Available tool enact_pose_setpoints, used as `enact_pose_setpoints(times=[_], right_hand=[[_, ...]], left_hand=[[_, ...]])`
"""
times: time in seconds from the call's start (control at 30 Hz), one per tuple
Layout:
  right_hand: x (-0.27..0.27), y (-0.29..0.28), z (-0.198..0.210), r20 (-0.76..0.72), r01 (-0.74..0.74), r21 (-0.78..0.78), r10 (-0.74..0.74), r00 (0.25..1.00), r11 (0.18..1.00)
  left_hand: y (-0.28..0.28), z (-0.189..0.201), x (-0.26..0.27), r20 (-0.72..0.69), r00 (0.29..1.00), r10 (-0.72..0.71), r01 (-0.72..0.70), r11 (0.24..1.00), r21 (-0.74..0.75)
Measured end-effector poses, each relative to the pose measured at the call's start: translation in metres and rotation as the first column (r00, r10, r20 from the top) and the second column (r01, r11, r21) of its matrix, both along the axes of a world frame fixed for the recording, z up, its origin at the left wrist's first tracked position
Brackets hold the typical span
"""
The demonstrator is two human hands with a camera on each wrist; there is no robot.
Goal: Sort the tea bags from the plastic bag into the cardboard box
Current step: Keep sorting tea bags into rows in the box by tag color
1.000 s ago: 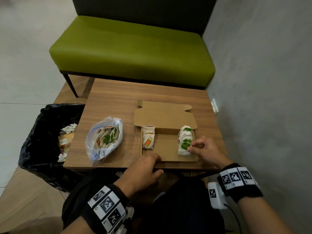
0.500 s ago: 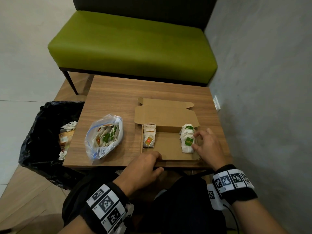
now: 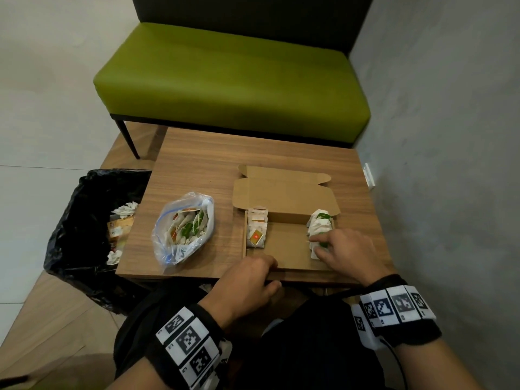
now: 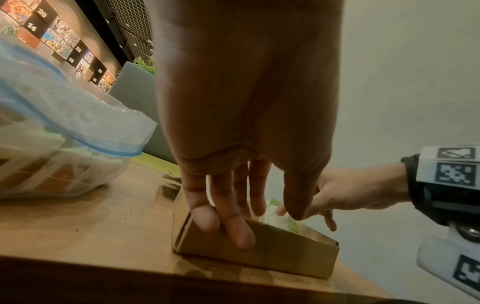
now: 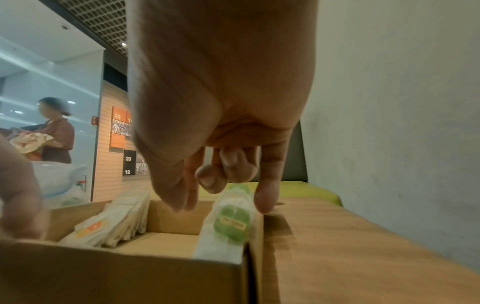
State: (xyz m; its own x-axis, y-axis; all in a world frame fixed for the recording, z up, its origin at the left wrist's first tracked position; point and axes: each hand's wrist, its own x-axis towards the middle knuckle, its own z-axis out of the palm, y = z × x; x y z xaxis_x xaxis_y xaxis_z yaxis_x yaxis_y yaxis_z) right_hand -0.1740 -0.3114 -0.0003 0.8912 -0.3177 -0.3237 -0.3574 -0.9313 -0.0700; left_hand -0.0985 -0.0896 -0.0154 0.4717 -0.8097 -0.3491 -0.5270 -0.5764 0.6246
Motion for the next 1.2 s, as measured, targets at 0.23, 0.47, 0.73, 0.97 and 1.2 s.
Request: enact_pose_setpoints(times=[0.23, 0.47, 0.73, 0.97, 1.2], right_hand=[[0.025, 0.038, 0.01, 0.267, -0.033, 0.124, -0.001, 0.964, 0.992], [0.082, 0.115, 0.025, 0.466, -0.332, 0.078, 0.26, 0.846, 0.94], [0.136, 0.169, 0.02, 0.373, -0.446, -0.138, 0.463, 0.804, 0.885], [0.151, 0.181, 0.017, 0.148, -0.517, -0.252, 0.56, 0.815, 0.818], [0.157, 0.181, 0.01, 0.156, -0.516, -0.245, 0.558, 0.815, 0.821]], left_hand=[[0.032, 0.034, 0.025, 0.278, 0.883, 0.379, -0.308, 0.913, -0.268], [0.094, 0.045, 0.077, 0.584, 0.669, 0.459, -0.551, 0.834, -0.025], [0.108, 0.024, 0.08, 0.541, 0.788, 0.292, -0.462, 0.862, 0.208], [0.111, 0.015, 0.082, 0.554, 0.785, 0.276, -0.443, 0.876, 0.191], [0.113, 0.016, 0.081, 0.53, 0.795, 0.296, -0.436, 0.886, 0.159]])
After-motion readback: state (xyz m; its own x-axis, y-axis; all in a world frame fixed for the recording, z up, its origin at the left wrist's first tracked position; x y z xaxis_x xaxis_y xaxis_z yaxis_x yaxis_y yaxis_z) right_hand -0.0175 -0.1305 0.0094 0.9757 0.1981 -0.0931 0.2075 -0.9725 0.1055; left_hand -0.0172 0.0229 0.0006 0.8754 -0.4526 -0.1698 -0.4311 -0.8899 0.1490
